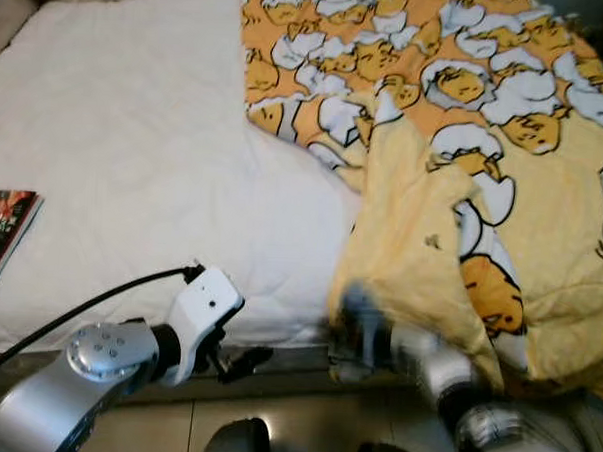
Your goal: Clean up the room
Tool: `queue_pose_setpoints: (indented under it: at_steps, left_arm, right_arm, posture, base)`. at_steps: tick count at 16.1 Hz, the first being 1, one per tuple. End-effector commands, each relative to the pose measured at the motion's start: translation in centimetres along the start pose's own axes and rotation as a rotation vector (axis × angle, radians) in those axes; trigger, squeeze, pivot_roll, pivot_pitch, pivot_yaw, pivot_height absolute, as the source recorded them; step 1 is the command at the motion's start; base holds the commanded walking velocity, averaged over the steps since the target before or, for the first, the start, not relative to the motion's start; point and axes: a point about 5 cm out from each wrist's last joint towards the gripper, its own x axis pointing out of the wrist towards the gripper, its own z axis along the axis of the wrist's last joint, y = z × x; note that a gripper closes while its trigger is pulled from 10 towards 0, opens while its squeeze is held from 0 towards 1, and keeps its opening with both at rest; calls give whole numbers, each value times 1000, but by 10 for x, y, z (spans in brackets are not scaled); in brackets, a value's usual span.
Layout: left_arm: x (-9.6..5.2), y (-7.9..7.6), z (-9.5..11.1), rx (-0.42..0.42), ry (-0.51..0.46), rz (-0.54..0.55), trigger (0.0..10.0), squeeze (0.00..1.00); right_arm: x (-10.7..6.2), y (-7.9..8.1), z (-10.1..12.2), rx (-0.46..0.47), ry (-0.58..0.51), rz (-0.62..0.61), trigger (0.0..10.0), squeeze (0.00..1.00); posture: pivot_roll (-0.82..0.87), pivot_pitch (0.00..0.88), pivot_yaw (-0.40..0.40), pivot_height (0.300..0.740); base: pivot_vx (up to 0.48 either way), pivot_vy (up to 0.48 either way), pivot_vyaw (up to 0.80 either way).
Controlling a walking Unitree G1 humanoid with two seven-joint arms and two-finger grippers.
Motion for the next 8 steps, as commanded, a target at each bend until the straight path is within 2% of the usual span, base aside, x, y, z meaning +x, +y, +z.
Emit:
queue_pose_setpoints:
  at_steps: [1, 2, 4, 6, 7, 8]
  left_arm:
    - [-2, -2, -2, 2, 10, 0, 10000, 0]
    - [-1, -2, -2, 1, 8, -2, 10000, 0]
    - [0, -4, -2, 1, 8, -10, 10000, 0]
    - [0, -5, -2, 3, 7, -14, 10000, 0]
    - [1, -4, -1, 4, 6, -16, 10000, 0]
    - [2, -4, 0, 6, 4, -17, 10000, 0]
  right_arm:
    - [-19, 14, -2, -57, 12, 202, 0, 0]
    - [-38, 28, -17, -50, 57, 308, 0, 0]
    - [-65, 44, -34, -51, 113, 406, 0, 0]
    - [-70, 41, -42, -101, 130, 296, 0, 0]
    - [-65, 30, -35, -115, 75, 154, 10000, 0]
    - [-60, 20, -21, -96, 13, 20, 10000, 0]
  posture:
    - [122, 138, 91, 740]
    - [119, 138, 93, 740]
    - [114, 137, 96, 740]
    - [109, 133, 99, 740]
    - [110, 134, 102, 740]
    - [114, 136, 105, 740]
  base:
    - [0, 0, 0]
    - [0, 0, 0]
    - [0, 0, 0]
    - [0, 0, 0]
    - [0, 0, 0]
    - [0, 0, 0]
